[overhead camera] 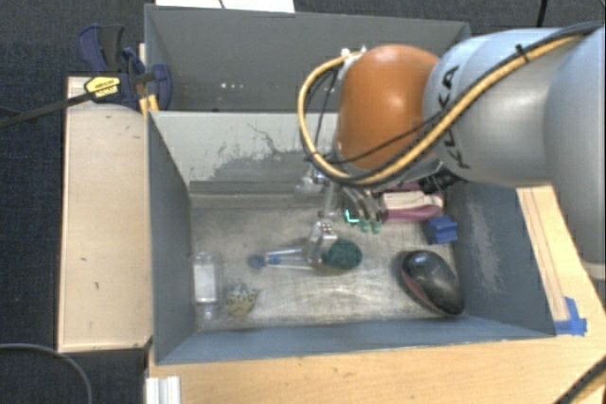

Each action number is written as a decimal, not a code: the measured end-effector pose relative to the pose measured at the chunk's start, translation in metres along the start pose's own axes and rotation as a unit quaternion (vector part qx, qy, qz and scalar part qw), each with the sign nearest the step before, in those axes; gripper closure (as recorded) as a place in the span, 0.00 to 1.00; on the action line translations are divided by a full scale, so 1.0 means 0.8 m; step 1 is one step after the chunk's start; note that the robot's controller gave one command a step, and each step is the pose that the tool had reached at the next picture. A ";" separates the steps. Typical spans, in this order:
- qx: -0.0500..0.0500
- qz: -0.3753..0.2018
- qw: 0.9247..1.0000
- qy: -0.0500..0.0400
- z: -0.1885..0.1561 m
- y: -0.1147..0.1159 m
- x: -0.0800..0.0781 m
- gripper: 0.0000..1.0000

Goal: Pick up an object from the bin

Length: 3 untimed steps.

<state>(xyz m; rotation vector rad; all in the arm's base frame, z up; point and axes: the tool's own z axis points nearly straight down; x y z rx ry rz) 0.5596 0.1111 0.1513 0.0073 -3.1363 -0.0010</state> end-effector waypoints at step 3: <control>-0.001 0.026 1.000 -0.007 -0.069 -0.041 0.055 1.00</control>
Offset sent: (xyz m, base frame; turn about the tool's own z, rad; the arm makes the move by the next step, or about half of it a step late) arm -0.0409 -0.0319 -0.0813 -0.0267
